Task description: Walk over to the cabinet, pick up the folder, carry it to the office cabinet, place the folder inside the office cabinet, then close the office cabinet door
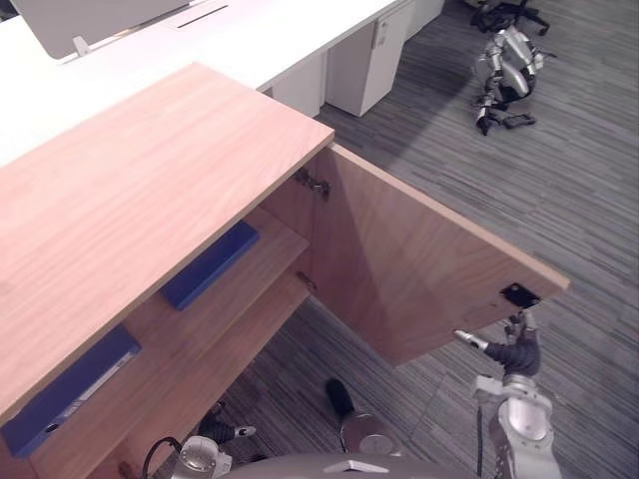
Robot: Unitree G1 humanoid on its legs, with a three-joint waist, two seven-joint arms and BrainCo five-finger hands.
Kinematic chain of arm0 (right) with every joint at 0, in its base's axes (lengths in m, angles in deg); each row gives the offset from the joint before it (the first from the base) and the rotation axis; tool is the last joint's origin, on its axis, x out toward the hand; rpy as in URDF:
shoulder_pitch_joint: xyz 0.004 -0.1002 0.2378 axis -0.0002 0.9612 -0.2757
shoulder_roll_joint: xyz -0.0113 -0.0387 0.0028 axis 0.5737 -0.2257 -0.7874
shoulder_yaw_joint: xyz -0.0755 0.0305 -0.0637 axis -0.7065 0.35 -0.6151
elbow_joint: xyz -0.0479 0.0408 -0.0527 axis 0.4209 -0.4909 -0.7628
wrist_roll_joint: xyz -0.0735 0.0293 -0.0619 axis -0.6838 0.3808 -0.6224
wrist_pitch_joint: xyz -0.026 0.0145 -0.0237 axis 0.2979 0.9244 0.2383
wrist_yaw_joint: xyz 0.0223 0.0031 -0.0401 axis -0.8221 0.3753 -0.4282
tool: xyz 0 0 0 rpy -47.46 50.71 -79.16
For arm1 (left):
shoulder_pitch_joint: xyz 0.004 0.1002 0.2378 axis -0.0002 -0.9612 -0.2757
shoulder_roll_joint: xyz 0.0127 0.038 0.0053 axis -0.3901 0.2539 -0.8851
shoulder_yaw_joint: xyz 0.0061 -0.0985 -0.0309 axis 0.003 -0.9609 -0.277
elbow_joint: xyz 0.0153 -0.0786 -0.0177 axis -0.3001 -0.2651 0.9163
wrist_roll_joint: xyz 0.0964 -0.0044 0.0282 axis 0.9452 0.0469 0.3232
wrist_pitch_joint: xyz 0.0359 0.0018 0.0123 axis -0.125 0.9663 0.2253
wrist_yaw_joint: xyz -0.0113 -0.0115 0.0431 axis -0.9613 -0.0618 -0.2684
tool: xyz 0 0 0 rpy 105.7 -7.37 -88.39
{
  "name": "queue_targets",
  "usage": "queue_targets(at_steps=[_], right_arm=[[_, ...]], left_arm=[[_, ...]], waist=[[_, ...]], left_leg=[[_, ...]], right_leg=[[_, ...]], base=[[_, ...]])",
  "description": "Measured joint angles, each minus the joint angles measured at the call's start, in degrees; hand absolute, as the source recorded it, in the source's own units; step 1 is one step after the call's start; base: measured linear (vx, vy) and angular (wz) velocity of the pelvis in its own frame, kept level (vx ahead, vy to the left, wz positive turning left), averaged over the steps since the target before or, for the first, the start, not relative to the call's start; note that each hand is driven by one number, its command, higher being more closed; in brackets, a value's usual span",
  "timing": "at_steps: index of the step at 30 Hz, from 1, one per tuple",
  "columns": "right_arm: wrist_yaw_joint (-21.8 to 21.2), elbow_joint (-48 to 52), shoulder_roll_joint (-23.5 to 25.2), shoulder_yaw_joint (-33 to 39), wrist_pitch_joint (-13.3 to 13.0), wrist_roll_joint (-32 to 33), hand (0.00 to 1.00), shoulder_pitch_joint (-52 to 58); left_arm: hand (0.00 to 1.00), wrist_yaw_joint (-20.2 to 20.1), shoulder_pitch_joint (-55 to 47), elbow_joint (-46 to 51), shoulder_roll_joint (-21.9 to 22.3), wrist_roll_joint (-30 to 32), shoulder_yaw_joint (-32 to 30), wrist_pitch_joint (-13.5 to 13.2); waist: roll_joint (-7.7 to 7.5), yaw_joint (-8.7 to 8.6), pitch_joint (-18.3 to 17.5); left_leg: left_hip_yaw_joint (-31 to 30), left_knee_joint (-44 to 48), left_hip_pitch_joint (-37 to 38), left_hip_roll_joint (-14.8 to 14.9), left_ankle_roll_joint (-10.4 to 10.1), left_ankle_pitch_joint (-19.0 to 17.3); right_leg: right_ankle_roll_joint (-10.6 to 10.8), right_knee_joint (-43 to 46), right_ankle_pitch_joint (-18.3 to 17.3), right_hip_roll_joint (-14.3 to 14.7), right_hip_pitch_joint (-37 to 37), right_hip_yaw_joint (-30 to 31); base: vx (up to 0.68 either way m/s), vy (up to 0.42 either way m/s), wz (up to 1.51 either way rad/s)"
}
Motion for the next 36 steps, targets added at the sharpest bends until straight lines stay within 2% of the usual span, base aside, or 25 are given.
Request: queue_targets(at_steps=[6, 8, 9, 10, 11, 14, 17, 20, 25, 27, 32, 36], right_arm=[[-0.4, 8.8, -0.8, -9.1, 0.1, -5.4, 0.00, 7.8], [-0.9, 13.3, -4.3, -11.9, 0.0, -9.0, 0.00, 7.8], [-2.4, 15.1, -7.0, -13.8, -0.9, -11.2, 0.00, 7.9], [-3.1, 16.0, -8.5, -15.3, -1.2, -11.9, 0.00, 7.8], [-5.0, 17.1, -11.1, -18.6, -2.4, -14.2, 0.00, 7.8], [-8.5, 18.0, -13.1, -25.6, -4.2, -17.5, 0.00, 7.4], [-9.3, 18.0, -13.5, -27.8, -4.3, -17.9, 0.00, 5.3], [-9.3, 17.8, -13.9, -27.9, -4.3, -17.8, 0.00, 1.9], [-9.9, 12.5, -13.6, -32.6, -5.0, -17.6, 0.00, -2.3], [-10.7, 10.0, -13.4, -33.6, -4.9, -17.2, 0.00, -4.1], [-10.3, 2.6, -11.4, -33.3, -4.7, -15.2, 0.00, -8.7], [-8.4, -1.7, -7.5, -31.6, -4.0, -15.1, 0.00, -11.4]], left_arm=[[0.00, 0.2, 1.2, -1.8, -0.5, 1.2, 0.9, 0.2], [0.00, 0.5, 1.5, -1.8, -1.1, 1.8, 1.5, 0.2], [0.00, 0.9, 1.5, -1.9, -1.5, 2.2, 1.8, 0.2], [0.00, 1.0, 1.7, -2.0, -1.8, 2.3, 1.8, 0.2], [0.00, 1.2, 1.9, -2.1, -2.2, 2.8, 1.9, 0.2], [0.00, 1.3, 2.4, -2.1, -3.0, 3.3, 2.4, 0.2], [0.00, 1.2, 2.4, -2.1, -3.4, 3.3, 2.9, 0.2], [0.00, 1.3, 2.6, -2.1, -3.7, 3.3, 3.5, 0.2], [0.00, 1.5, 2.9, -2.1, -4.4, 3.0, 3.3, 0.2], [0.00, 1.7, 3.0, -2.1, -4.3, 2.3, 2.8, 0.2], [0.00, 2.2, 2.8, -2.3, -4.2, 0.9, 1.1, 0.8], [0.00, 2.7, 2.8, -2.3, -3.7, 0.3, -0.1, 1.0]], waist=[[-1.05, -0.19, 0.2], [-1.65, 0.03, 0.1], [-2.80, 0.19, 0.2], [-2.85, 0.35, 0.0], [-3.64, 1.03, -0.4], [-5.80, 2.77, -1.3], [-7.19, 3.64, -2.3], [-7.79, 4.40, -2.7], [-8.53, 6.38, -3.3], [-8.36, 7.22, -3.4], [-6.86, 7.65, -3.6], [-5.52, 8.25, -3.7]], left_leg=[[1.2, 2.9, 0.6, 0.4, -0.1, -2.2], [1.1, 3.7, 0.7, 0.4, 0.1, -2.5], [0.6, 3.8, 0.8, 0.4, 0.1, -2.5], [-0.1, 3.9, 0.9, 0.3, 0.1, -2.5], [-1.0, 3.9, 0.9, 0.3, 0.1, -2.5], [-3.7, 3.7, 0.8, 0.2, 0.1, -2.1], [-5.5, 3.4, 0.8, 0.1, -0.2, -1.5], [-7.2, 2.7, 0.7, -0.5, 0.3, -0.9], [-10.4, 2.0, -0.4, -0.8, 0.7, -0.7], [-11.5, 1.4, -0.7, -1.1, 1.3, -0.2], [-14.5, 0.7, -2.0, -1.4, 1.6, 0.2], [-18.8, 0.4, -4.0, -2.1, 1.8, 1.3]], right_leg=[[-0.5, 1.3, -0.1, 0.2, 0.1, 2.1], [-0.5, 1.9, -0.1, 0.2, 0.4, 2.3], [-0.5, 2.1, -0.2, 0.2, 0.7, 2.2], [-0.5, 2.1, -0.2, 0.1, 1.0, 2.0], [-0.4, 2.2, -0.5, 0.1, 1.3, 1.6], [-1.1, 2.7, -0.9, 0.0, 1.9, -0.1], [-1.9, 3.1, -1.4, -0.4, 2.4, -1.8], [-2.2, 3.0, -1.7, -1.2, 3.2, -3.4], [-2.2, 1.8, -2.1, -2.0, 4.1, -6.9], [-2.0, 1.8, -2.4, -2.3, 4.2, -8.1], [-1.6, 1.5, -2.6, -3.0, 4.3, -11.3], [-0.8, 1.2, -3.4, -3.8, 4.4, -15.5]], base=[[-0.09, -0.030, -0.23], [-0.10, -0.024, -0.06], [-0.08, -0.024, 0.04], [-0.10, -0.039, 0.12], [-0.06, -0.027, 0.15], [-0.06, -0.044, 0.27], [-0.02, -0.005, 0.31], [0.02, 0.035, 0.30], [0.07, 0.033, 0.33], [0.08, 0.020, 0.37], [0.07, 0.014, 0.28], [0.03, -0.026, 0.50]])
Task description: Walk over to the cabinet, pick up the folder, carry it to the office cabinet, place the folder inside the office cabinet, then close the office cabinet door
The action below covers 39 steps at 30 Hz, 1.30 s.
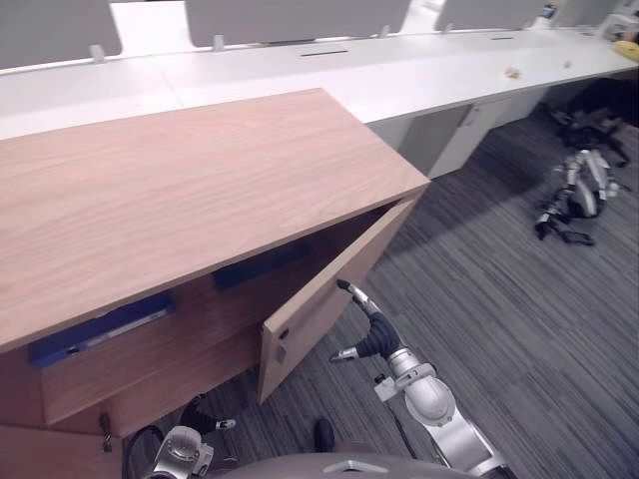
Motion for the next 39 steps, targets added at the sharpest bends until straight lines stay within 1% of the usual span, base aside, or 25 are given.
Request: queue_targets(at_steps=[3, 4, 5, 8, 12, 14, 16, 17, 20, 23, 26, 30, 33, 35, 39], right_arm=[[2.0, -2.6, 1.9, 1.1, 0.5, -0.1, 0.00, -1.6], [2.4, -3.6, 3.2, 2.0, 0.9, -0.3, 0.00, -1.9], [3.2, -4.8, 4.4, 2.5, 1.1, -0.5, 0.00, -2.0], [4.3, -8.9, 5.8, 3.0, 1.6, -0.5, 0.00, -1.9], [4.4, -15.0, 7.9, 5.5, 1.9, -1.6, 0.00, -1.6], [4.3, -21.2, 7.9, 6.7, 2.3, -2.7, 0.00, -1.7], [4.3, -25.4, 8.0, 7.1, 2.8, -2.7, 0.00, -1.3], [4.3, -29.7, 8.0, 7.6, 3.1, -2.8, 0.00, -1.2], [4.3, -35.9, 8.5, 9.3, 3.7, -2.9, 0.00, -1.2], [4.3, -42.8, 8.5, 9.7, 4.5, -5.0, 0.00, -1.3], [4.4, -46.7, 9.5, 11.1, 5.4, -5.0, 0.00, -2.0], [4.6, -52.6, 9.7, 13.7, 5.7, -4.4, 0.00, -3.8], [4.7, -54.4, 9.7, 15.6, 6.7, -3.7, 0.00, -4.3], [4.8, -55.2, 9.6, 17.1, 7.8, -1.7, 0.00, -4.9], [5.8, -57.0, 9.6, 18.8, 8.2, -1.5, 0.00, -5.3]], left_arm=[[0.00, 0.9, 0.0, 0.2, 0.6, -0.7, -0.6, 0.3], [0.00, 1.0, -0.1, 0.2, 1.0, -1.1, -1.1, 0.4], [0.00, 1.1, -0.4, 0.2, 1.2, -1.4, -1.1, 0.5], [0.00, 1.2, -1.1, 0.3, 1.7, -1.7, -2.4, 0.5], [0.00, 1.2, -1.7, 0.6, 1.9, -1.7, -3.3, 0.9], [0.00, 1.2, -1.7, 0.6, 2.0, -1.7, -3.3, 0.9], [0.00, 1.2, -1.9, 0.6, 2.0, -1.7, -3.3, 0.9], [0.00, 1.1, -1.9, 0.7, 1.9, -1.7, -3.3, 0.9], [0.00, 1.1, -1.8, 0.6, 1.9, -1.8, -3.2, 0.9], [0.00, 1.1, -1.8, 0.6, 1.9, -2.6, -3.1, 0.9], [0.00, 1.1, -1.8, 0.6, 1.7, -3.3, -2.4, 0.9], [0.00, 1.1, -1.8, 0.5, 1.7, -3.8, -2.1, 0.9], [0.00, 1.0, -1.8, 0.5, 1.7, -3.9, -2.1, 0.9], [0.00, 0.9, -1.7, 0.0, 1.6, -4.0, -2.2, 0.9], [0.00, 0.9, -1.4, -0.7, 1.5, -4.9, -2.2, 0.9]], waist=[[0.75, 0.99, -0.3], [1.31, 1.37, -0.4], [2.03, 1.42, -0.6], [3.03, 1.78, -1.2], [2.96, 1.99, -1.2], [2.89, 2.19, -1.2], [2.80, 2.22, -1.4], [2.68, 2.25, -1.5], [2.68, 2.18, -1.5], [2.66, 2.19, -1.4], [2.61, 2.10, -1.4], [2.62, 2.11, -1.4], [2.62, 2.12, -1.4], [2.64, 1.86, -1.3], [2.65, 1.54, -0.9]], left_leg=[[-2.3, -1.8, -0.3, -0.3, 0.0, 1.6], [-3.5, -2.7, -0.3, -0.6, -0.1, 2.4], [-5.0, -3.8, -0.2, -0.8, 0.0, 3.3], [-6.9, -6.2, -0.1, -0.8, -0.3, 5.0], [-8.3, -8.1, 0.0, -0.7, -0.5, 6.3], [-8.4, -9.2, 0.6, -0.8, -0.4, 7.0], [-8.4, -9.8, 1.1, -0.8, -0.4, 7.2], [-8.5, -9.8, 1.0, -0.9, -0.4, 7.2], [-8.6, -9.9, 1.0, -1.0, -0.4, 7.2], [-8.6, -10.0, 1.7, -1.0, -0.4, 7.2], [-8.6, -9.9, 2.0, -1.0, -0.4, 7.2], [-8.0, -9.9, 2.7, -1.0, -0.3, 7.3], [-7.4, -10.1, 2.9, -1.1, -0.3, 7.4], [-6.7, -10.9, 3.3, -1.2, -0.2, 7.8], [-6.6, -10.9, 3.8, -1.2, -0.2, 7.8]], right_leg=[[-0.1, 0.0, -0.3, -0.4, 0.1, -2.1], [-0.2, 0.0, -0.6, -0.6, 0.4, -3.3], [0.0, 0.0, -0.9, -0.8, 0.8, -4.6], [0.1, 0.0, -1.4, -0.9, 1.0, -6.7], [0.2, -0.1, -1.5, -0.8, 1.0, -8.0], [0.2, -0.3, -1.5, -0.9, 1.4, -8.2], [0.2, -0.6, -1.5, -0.9, 1.8, -8.4], [0.3, -0.7, -1.5, -0.9, 1.8, -8.4], [0.3, -0.9, -1.5, -0.9, 1.9, -8.4], [0.3, -1.0, -1.5, -0.9, 2.7, -8.5], [0.3, -0.9, -1.4, -0.9, 2.9, -8.3], [0.3, -0.4, -1.4, -0.9, 2.9, -7.5], [0.4, -0.2, -1.4, -0.9, 2.6, -6.8], [0.4, -0.2, -1.4, -0.9, 2.4, -6.4], [0.5, 1.0, -1.9, -0.9, 2.2, -6.0]], base=[[-0.01, -0.027, 0.49], [-0.02, -0.030, 0.57], [-0.01, -0.030, 0.58], [-0.02, -0.040, 0.40], [-0.03, -0.028, 0.20], [-0.02, 0.000, 0.06], [0.00, 0.001, 0.02], [0.00, 0.000, 0.00], [0.00, 0.000, 0.00], [0.00, 0.000, 0.00], [-0.03, -0.002, -0.01], [-0.07, -0.006, -0.09], [-0.05, -0.003, -0.10], [-0.05, 0.000, -0.10], [-0.03, -0.004, -0.05]])
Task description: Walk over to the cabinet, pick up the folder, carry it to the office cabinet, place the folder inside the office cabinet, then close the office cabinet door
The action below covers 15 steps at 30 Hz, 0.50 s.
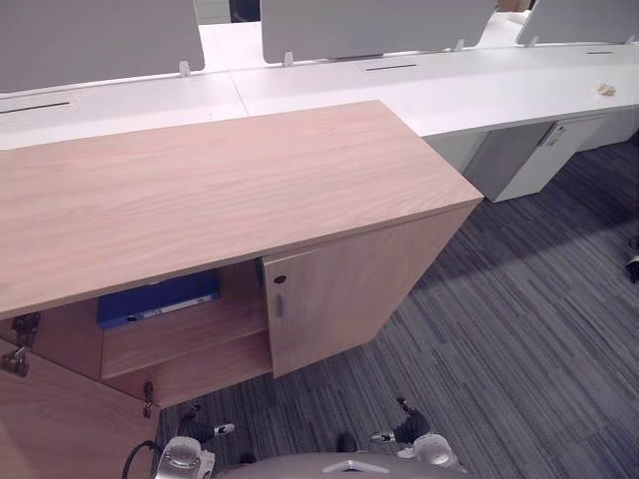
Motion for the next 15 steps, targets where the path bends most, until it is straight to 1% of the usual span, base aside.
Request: queue_targets(at_steps=[1, 2, 3, 4, 5, 6, 7, 8, 9, 10, 11, 12, 13, 14, 15], right_arm=[[0.2, 0.0, 0.1, 0.8, 0.1, 0.0, 0.00, -0.1], [0.3, 0.0, 0.5, 1.7, 0.4, 0.1, 0.00, -0.2], [0.4, 0.0, 0.7, 1.9, 0.5, 0.1, 0.00, -0.2], [0.6, -0.3, 0.7, 2.2, 0.5, 1.2, 0.00, 0.0], [0.9, -0.4, 0.9, 2.8, 0.6, 1.7, 0.00, 0.1], [1.0, -0.4, 1.1, 3.2, 0.6, 1.9, 0.00, 0.1], [1.0, -0.4, 1.7, 3.2, 0.6, 2.2, 0.00, 0.2], [1.0, -0.6, 1.9, 3.2, 0.6, 2.2, 0.00, 0.7], [1.0, -0.7, 1.9, 3.2, 0.6, 2.2, 0.00, 0.4], [1.0, -0.6, 1.9, 3.2, 0.6, 2.3, 0.00, -0.3], [1.1, -0.4, 1.9, 3.3, 0.6, 2.3, 0.00, -1.2], [1.1, -0.1, 1.8, 3.3, 0.6, 2.4, 0.00, -1.6], [1.2, 0.4, 1.8, 3.3, 0.5, 3.3, 0.00, -2.2], [1.4, 0.6, 1.8, 3.6, 0.4, 3.9, 0.00, -2.5], [1.6, 0.7, 1.3, 4.7, 0.4, 4.0, 0.00, -3.1]], left_arm=[[0.00, 0.0, 0.3, 0.0, -0.2, 0.0, 0.0, 0.0], [0.00, 0.0, 0.8, 0.0, -0.6, -0.1, 0.0, 0.0], [0.00, 0.0, 1.0, 0.0, -0.7, -0.2, 0.0, 0.0], [0.00, 0.0, 1.4, 0.1, -0.8, -1.2, 0.0, 0.0], [0.00, 0.0, 1.4, 0.7, -0.6, -1.5, 0.0, 0.0], [0.00, 0.0, 1.3, 1.1, -0.5, -2.2, 0.0, 0.0], [0.00, 0.1, 0.7, 2.1, -0.7, -3.3, -0.8, 0.0], [0.00, 0.1, 0.8, 2.3, -0.6, -4.3, -1.8, -0.1], [0.00, 0.2, 0.8, 2.5, -0.5, -4.6, -2.3, -0.1], [0.00, 0.2, 0.8, 3.0, 0.3, -4.8, -2.9, -0.1], [0.00, 0.3, 0.8, 3.7, 0.9, -5.1, -3.3, -0.2], [0.00, 0.3, 0.9, 4.0, 1.2, -5.2, -3.4, -0.2], [0.00, 0.5, 1.2, 4.2, 2.0, -5.3, -3.6, -0.2], [0.00, 0.5, 1.3, 4.1, 2.5, -5.6, -3.8, -0.2], [0.00, 0.5, 1.5, 4.2, 4.0, -5.8, -4.4, -0.2]], waist=[[0.07, -0.02, 0.7], [-0.58, -0.13, 1.3], [-0.72, -0.29, 1.6], [-0.94, -0.58, 1.8], [-0.83, -0.58, 2.0], [-0.70, -0.63, 2.5], [-1.93, -0.29, 2.4], [-2.27, 0.59, 2.3], [-1.80, 1.03, 2.3], [-1.19, 1.51, 2.1], [-0.17, 1.67, 2.6], [0.45, 1.70, 3.0], [1.57, 1.57, 3.9], [2.21, 1.26, 4.2], [3.54, 0.88, 4.7]], left_leg=[[-0.2, 0.5, -0.3, 0.0, -0.1, 0.0], [-1.0, 1.7, -1.4, 0.1, -0.1, -0.2], [-1.7, 2.5, -2.2, 0.0, -0.2, -0.3], [-3.1, 3.9, -3.9, 0.1, -0.3, -0.3], [-4.7, 4.8, -5.4, 0.5, -0.3, -0.3], [-5.5, 5.3, -5.8, 0.4, -0.4, -0.3], [-7.5, 5.6, -6.1, -0.3, -1.0, -0.1], [-8.7, 6.1, -6.7, -0.2, -1.6, 0.0], [-9.3, 6.6, -7.5, 0.4, -2.0, 0.0], [-10.3, 7.2, -9.6, 1.7, -2.6, 0.4], [-11.8, 7.0, -11.2, 2.7, -3.4, 1.4], [-12.6, 6.8, -11.8, 3.1, -3.8, 2.0], [-13.9, 6.0, -12.8, 3.4, -4.1, 3.7], [-14.0, 5.6, -13.3, 3.4, -4.2, 4.6], [-13.0, 3.4, -14.0, 3.8, -3.6, 6.6]], right_leg=[[0.0, 2.8, -1.4, -0.2, -1.3, 0.1], [0.1, 6.8, -3.1, -0.7, -3.1, 0.0], [0.3, 8.6, -3.9, -1.0, -4.0, 0.1], [0.7, 10.8, -4.4, -1.0, -5.1, 1.4], [1.1, 12.8, -6.0, -0.8, -5.8, 3.9], [0.5, 15.2, -7.9, -0.8, -6.3, 5.4], [0.3, 18.0, -10.8, -0.8, -6.4, 8.0], [0.7, 16.6, -12.1, -0.4, -5.4, 8.9], [0.3, 15.8, -11.8, 0.2, -5.5, 8.2], [-0.5, 14.2, -10.9, 1.3, -5.7, 6.5], [-1.3, 12.9, -10.2, 2.3, -5.9, 5.0], [-1.6, 12.6, -10.0, 2.7, -6.0, 4.0], [-1.8, 12.4, -9.9, 3.0, -6.4, 2.4], [-1.9, 12.5, -9.9, 2.9, -6.5, 1.4], [-2.9, 12.8, -9.5, 3.1, -6.6, -1.1]], base=[[-0.04, -0.024, 0.14], [-0.05, -0.032, 0.26], [-0.03, -0.027, 0.58], [-0.01, 0.015, 0.80], [0.00, 0.035, 0.87], [0.01, 0.014, 0.90], [-0.02, -0.122, 0.78], [-0.02, -0.132, 0.67], [-0.10, -0.193, 0.52], [-0.12, -0.144, 0.51], [-0.15, -0.171, 0.55], [-0.11, -0.131, 0.61], [-0.07, -0.076, 0.58], [-0.11, -0.105, 0.83], [-0.10, -0.082, 0.88]])
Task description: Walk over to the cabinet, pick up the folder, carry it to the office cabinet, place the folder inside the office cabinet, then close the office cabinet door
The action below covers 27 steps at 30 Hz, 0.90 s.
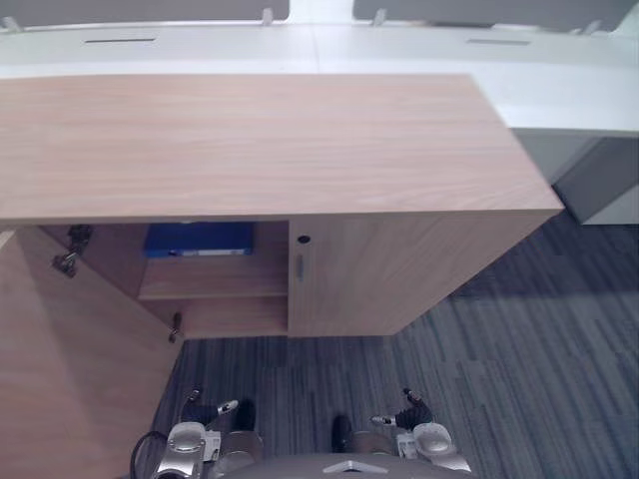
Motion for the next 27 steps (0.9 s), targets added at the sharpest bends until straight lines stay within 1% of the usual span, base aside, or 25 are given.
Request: queue_targets(at_steps=[1, 2, 3, 4, 5, 6, 7, 8, 9, 11, 13, 15, 18, 21, 22, 23, 25, 27], right_arm=[[0.3, 0.0, 0.3, 0.9, 0.1, 0.0, 0.00, -0.7], [0.7, -0.1, 1.1, 1.3, 0.2, 0.0, 0.00, -0.4], [1.1, 0.2, 2.4, 1.5, 0.2, 0.0, 0.00, -0.8], [1.2, 0.4, 2.6, 1.9, 0.2, 0.0, 0.00, -0.7], [1.2, 0.9, 2.4, 1.9, 0.2, 0.4, 0.00, 0.0], [1.2, 1.3, 2.1, 2.0, 0.2, 0.5, 0.00, 0.4], [1.2, 1.3, 2.3, 2.0, 0.3, 0.5, 0.00, 0.5], [1.1, 1.2, 3.1, 3.1, 0.3, 0.5, 0.00, 1.0], [1.1, 1.1, 3.3, 3.6, 0.3, 0.6, 0.00, 1.1], [1.1, 0.6, 3.3, 4.8, 0.3, 1.0, 0.00, 1.5], [1.1, -0.7, 3.1, 5.7, 0.5, 1.6, 0.00, 1.5], [1.1, -1.0, 3.1, 5.7, 0.5, 1.6, 0.00, 1.4], [1.1, -1.6, 3.1, 6.0, 0.5, 1.6, 0.00, 0.9], [1.2, -2.8, 3.1, 7.2, 0.7, 1.6, 0.00, 0.4], [1.2, -2.8, 3.1, 7.6, 0.8, 1.6, 0.00, 0.5], [1.2, -2.8, 3.1, 7.6, 0.8, 1.6, 0.00, 0.4], [1.3, -2.8, 3.0, 7.5, 0.8, 1.6, 0.00, 0.2], [1.3, -2.7, 2.9, 7.4, 0.8, 1.6, 0.00, -0.2]], left_arm=[[0.00, 0.2, -0.1, 0.0, 1.2, -0.2, -0.7, -0.1], [0.00, 0.2, 0.2, 0.0, 1.4, -0.5, -1.3, -0.1], [0.00, 0.2, 1.1, 0.1, 1.6, -0.9, -2.3, -0.2], [0.00, 0.2, 1.6, 0.2, 1.4, -1.0, -2.3, -0.3], [0.00, 0.3, 1.4, 0.1, 1.7, -1.0, -2.4, -0.4], [0.00, 0.3, 1.1, 0.1, 1.8, -1.0, -2.4, -0.5], [0.00, 0.3, 0.4, 0.1, 1.8, -1.0, -2.4, -0.5], [0.00, 0.3, -0.3, 0.1, 1.4, -1.1, -3.0, -0.5], [0.00, 0.5, -0.7, 0.0, 1.3, -1.4, -3.6, -0.5], [0.00, 0.8, -1.5, 0.0, 1.2, -1.9, -4.5, -0.5], [0.00, 1.0, -1.8, -0.1, 1.2, -2.3, -5.5, -0.5], [0.00, 1.7, -2.5, -0.4, 1.1, -3.6, -7.0, -0.5], [0.00, 2.6, -4.2, -0.5, 1.0, -7.7, -10.4, -0.4], [0.00, 4.3, -4.6, -0.3, 1.0, -12.9, -15.6, -0.5], [0.00, 4.7, -4.7, 0.0, 0.8, -15.6, -18.8, -0.8], [0.00, 4.9, -4.8, 0.2, 0.1, -18.3, -21.8, -1.2], [0.00, 6.1, -5.2, 1.7, -0.9, -21.4, -25.2, -1.5], [0.00, 7.1, -5.6, 5.1, -3.9, -25.1, -28.5, -2.7]], waist=[[0.62, 0.12, 0.0], [0.16, 0.10, 0.1], [-1.67, -0.02, 1.0], [-2.09, -0.16, 1.1], [-1.87, -0.68, 1.0], [-1.27, -1.02, 0.8], [-1.17, -0.87, 0.6], [-1.82, -0.58, 0.1], [-1.76, -0.72, 0.1], [-1.41, -0.99, -0.6], [-1.23, -0.68, -1.3], [-0.69, -0.62, -1.8], [-0.60, -0.79, -2.2], [-0.65, -0.71, -2.3], [-0.78, -0.60, -2.4], [-0.96, -0.59, -2.5], [-1.09, -0.09, -2.4], [-1.18, 0.42, -2.5]], left_leg=[[1.5, -3.6, 0.4, 1.0, 1.1, 0.2], [4.5, -3.2, 0.6, 1.4, 1.1, -1.2], [12.4, 3.4, -1.7, 1.3, 2.3, -3.9], [15.9, 9.6, -2.5, 1.1, 2.5, -4.2], [19.0, 13.6, -1.9, 1.1, 3.0, -5.8], [19.3, 12.1, -1.5, 0.7, 3.3, -5.6], [19.1, 8.3, 0.3, 0.2, 3.4, -5.1], [18.3, 2.1, 3.1, -0.8, 3.1, -1.8], [17.4, -1.2, 4.6, -1.2, 2.8, -0.4], [15.3, -4.0, 5.5, -1.8, 2.7, 0.7], [14.4, -4.1, 5.7, -2.3, 2.8, 0.6], [14.2, -4.1, 6.4, -2.8, 2.8, 0.3], [14.0, -4.1, 7.0, -3.2, 2.9, -0.2], [12.7, -4.1, 7.0, -3.8, 2.9, -0.3], [12.1, -4.1, 7.1, -4.0, 3.0, -0.4], [11.5, -4.1, 7.3, -4.2, 2.8, -0.4], [11.5, -4.1, 8.0, -4.2, 2.9, -0.7], [11.4, -4.0, 8.7, -4.3, 3.1, -0.7]], right_leg=[[-0.8, -0.8, 0.3, 0.0, -0.3, -2.2], [-1.2, -1.5, 0.9, -1.2, -0.2, -3.4], [-0.8, -1.6, 1.7, -3.5, 0.1, -5.6], [-0.8, -0.8, 1.6, -4.7, 0.5, -7.1], [-0.4, 0.0, 1.0, -5.3, 1.3, -8.7], [0.4, 0.4, 0.2, -4.8, 1.6, -9.6], [0.2, -0.1, -0.3, -4.9, 2.2, -10.6], [0.6, -1.6, -0.3, -5.2, 3.1, -11.0], [1.2, -2.8, 0.0, -4.8, 4.4, -11.4], [1.6, -4.6, 0.2, -4.3, 6.2, -11.7], [1.8, -5.9, 0.4, -4.1, 7.4, -11.2], [1.8, -6.5, 0.4, -4.0, 8.3, -10.0], [2.2, -8.0, 0.7, -3.6, 9.4, -8.7], [2.2, -9.3, 1.0, -3.6, 10.6, -8.8], [2.1, -9.3, 1.1, -3.6, 11.0, -8.8], [1.9, -9.4, 1.5, -3.6, 11.5, -8.8], [2.0, -9.9, 1.5, -3.5, 12.3, -8.8], [2.3, -10.9, 1.7, -3.2, 13.5, -8.8]], base=[[-0.12, -0.062, 0.87], [-0.07, 0.018, 0.91], [-0.05, 0.036, 0.90], [-0.04, 0.005, 1.07], [-0.04, -0.020, 0.95], [-0.05, -0.009, 0.84], [-0.10, 0.060, 0.65], [-0.09, 0.066, 0.56], [-0.09, 0.084, 0.58], [-0.06, 0.055, 0.64], [-0.02, 0.062, 0.33], [0.01, 0.055, 0.08], [0.04, 0.028, 0.00], [0.07, 0.009, 0.24], [0.09, -0.009, 0.32], [0.10, -0.014, 0.27], [0.11, -0.027, 0.04], [0.11, -0.042, -0.03]])
